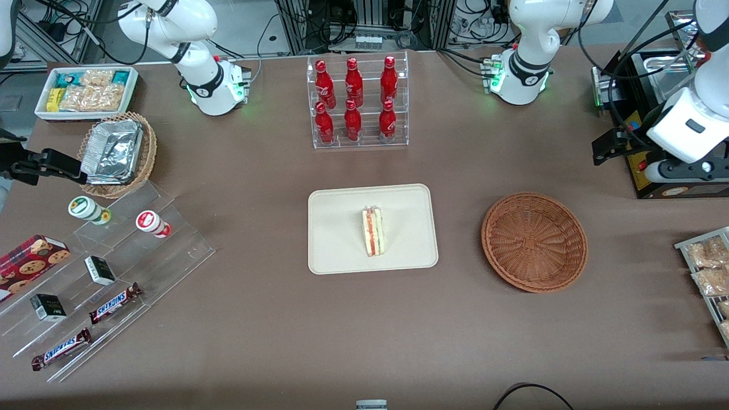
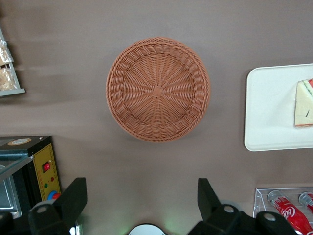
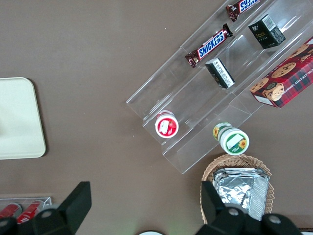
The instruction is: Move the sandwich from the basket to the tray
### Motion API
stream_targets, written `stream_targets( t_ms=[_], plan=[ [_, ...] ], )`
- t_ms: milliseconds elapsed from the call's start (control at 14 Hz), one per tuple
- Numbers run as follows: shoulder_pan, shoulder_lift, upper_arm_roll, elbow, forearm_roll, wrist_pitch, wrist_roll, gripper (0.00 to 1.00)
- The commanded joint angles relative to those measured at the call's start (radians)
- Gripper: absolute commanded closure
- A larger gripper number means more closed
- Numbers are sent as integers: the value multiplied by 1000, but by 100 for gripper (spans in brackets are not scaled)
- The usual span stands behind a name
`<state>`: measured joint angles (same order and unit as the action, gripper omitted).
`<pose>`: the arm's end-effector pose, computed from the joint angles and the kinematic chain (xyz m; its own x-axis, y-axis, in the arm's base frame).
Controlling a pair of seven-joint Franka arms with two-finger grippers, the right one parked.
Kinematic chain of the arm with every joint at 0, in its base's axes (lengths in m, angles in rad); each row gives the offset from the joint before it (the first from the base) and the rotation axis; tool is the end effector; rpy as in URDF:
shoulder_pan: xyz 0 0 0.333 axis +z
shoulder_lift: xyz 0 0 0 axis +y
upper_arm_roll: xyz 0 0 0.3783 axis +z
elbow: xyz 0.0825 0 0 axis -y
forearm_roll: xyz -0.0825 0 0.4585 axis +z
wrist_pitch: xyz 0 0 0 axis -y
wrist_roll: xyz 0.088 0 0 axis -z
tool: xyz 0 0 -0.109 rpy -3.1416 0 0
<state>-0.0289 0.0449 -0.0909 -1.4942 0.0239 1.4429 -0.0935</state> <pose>0.6281 -0.0712 0.6874 0.9953 -0.0230 -0.0936 -0.0258 -0.9993 -0.0287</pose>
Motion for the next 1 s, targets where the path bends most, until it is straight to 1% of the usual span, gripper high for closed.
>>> stream_targets(
  t_ms=[0,143,429,714,929],
  plan=[
    [-6,1,22,31,1,-25,8,0],
    [-11,-10,36,31,-10,-41,0,0],
    [-13,-20,36,29,-1,-52,8,0],
    [-25,-17,79,34,-10,-50,2,0],
    [-25,-16,82,35,-10,-50,0,0]
  ],
)
